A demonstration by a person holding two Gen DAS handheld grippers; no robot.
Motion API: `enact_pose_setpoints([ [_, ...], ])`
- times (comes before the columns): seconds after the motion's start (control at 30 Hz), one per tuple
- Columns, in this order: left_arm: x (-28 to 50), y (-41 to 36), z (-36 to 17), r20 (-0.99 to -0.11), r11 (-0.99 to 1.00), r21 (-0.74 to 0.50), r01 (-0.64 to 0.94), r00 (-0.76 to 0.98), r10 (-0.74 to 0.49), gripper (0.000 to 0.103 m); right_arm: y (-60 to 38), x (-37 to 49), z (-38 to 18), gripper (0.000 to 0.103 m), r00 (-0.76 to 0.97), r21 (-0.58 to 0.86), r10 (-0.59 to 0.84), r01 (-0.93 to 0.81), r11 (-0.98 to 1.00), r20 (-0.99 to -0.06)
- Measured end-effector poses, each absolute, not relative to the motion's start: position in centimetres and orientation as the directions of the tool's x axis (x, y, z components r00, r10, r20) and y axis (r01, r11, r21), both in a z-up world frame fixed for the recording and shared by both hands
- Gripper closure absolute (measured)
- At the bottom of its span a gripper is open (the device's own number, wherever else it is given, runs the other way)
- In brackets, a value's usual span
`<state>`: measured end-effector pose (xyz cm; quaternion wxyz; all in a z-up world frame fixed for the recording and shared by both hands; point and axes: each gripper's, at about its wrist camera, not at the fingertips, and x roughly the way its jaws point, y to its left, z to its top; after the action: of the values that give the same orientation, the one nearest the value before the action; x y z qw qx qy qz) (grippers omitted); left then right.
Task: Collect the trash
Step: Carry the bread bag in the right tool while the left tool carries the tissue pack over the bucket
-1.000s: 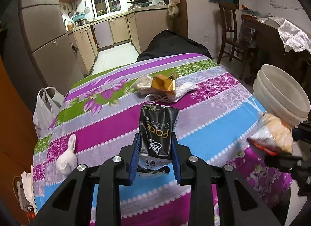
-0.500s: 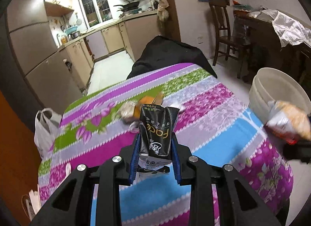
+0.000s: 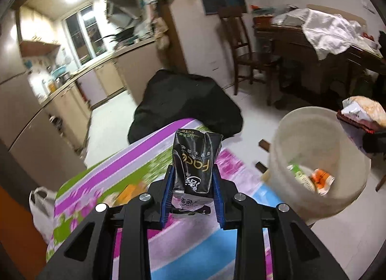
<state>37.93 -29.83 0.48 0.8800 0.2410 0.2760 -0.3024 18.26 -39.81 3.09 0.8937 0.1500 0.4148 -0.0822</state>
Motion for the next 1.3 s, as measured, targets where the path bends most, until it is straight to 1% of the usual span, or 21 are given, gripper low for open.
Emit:
enact_pose_setpoints([
  [0.2,36.6,-37.2,0.6,-0.628,0.62,0.299,0.725,0.639,-0.445,0.072,-44.7,16.8,3.8,0.047,0.598,0.136,-0.125,0.372,0.918,-0.792],
  [0.4,34.7,-44.3,-0.4,-0.655,0.523,0.313,0.793,0.579,-0.485,0.072,-48.3,16.1,2.9,0.047,0.521,0.079,-0.186,0.446,0.892,-0.833],
  [0.5,34.2,-47.2,-0.8,-0.667,0.485,0.313,0.817,0.553,-0.499,0.072,-49.5,15.8,2.2,0.047,0.486,0.072,-0.186,0.464,0.883,-0.854],
  [0.7,34.0,-52.8,-1.8,-0.72,0.393,0.266,0.88,0.452,-0.526,0.072,-51.3,15.7,1.2,0.047,0.417,0.056,-0.177,0.49,0.87,-0.892],
  [0.83,34.0,-54.4,-2.5,-0.734,0.362,0.268,0.893,0.432,-0.523,0.072,-51.6,15.7,0.9,0.047,0.392,0.044,-0.173,0.488,0.872,-0.904],
  [0.97,34.5,-55.2,-3.7,-0.762,0.342,0.238,0.909,0.393,-0.514,0.072,-51.9,16.1,0.5,0.047,0.377,0.047,-0.162,0.488,0.872,-0.912],
  [1.1,34.7,-55.0,-4.8,-0.782,0.313,0.243,0.918,0.377,-0.496,0.072,-52.1,17.0,0.0,0.047,0.355,0.037,-0.156,0.48,0.877,-0.922],
  [1.3,35.7,-54.9,-6.0,-0.806,0.31,0.212,0.927,0.345,-0.481,0.072,-51.7,18.0,-0.7,0.047,0.331,0.022,-0.147,0.456,0.89,-0.932],
])
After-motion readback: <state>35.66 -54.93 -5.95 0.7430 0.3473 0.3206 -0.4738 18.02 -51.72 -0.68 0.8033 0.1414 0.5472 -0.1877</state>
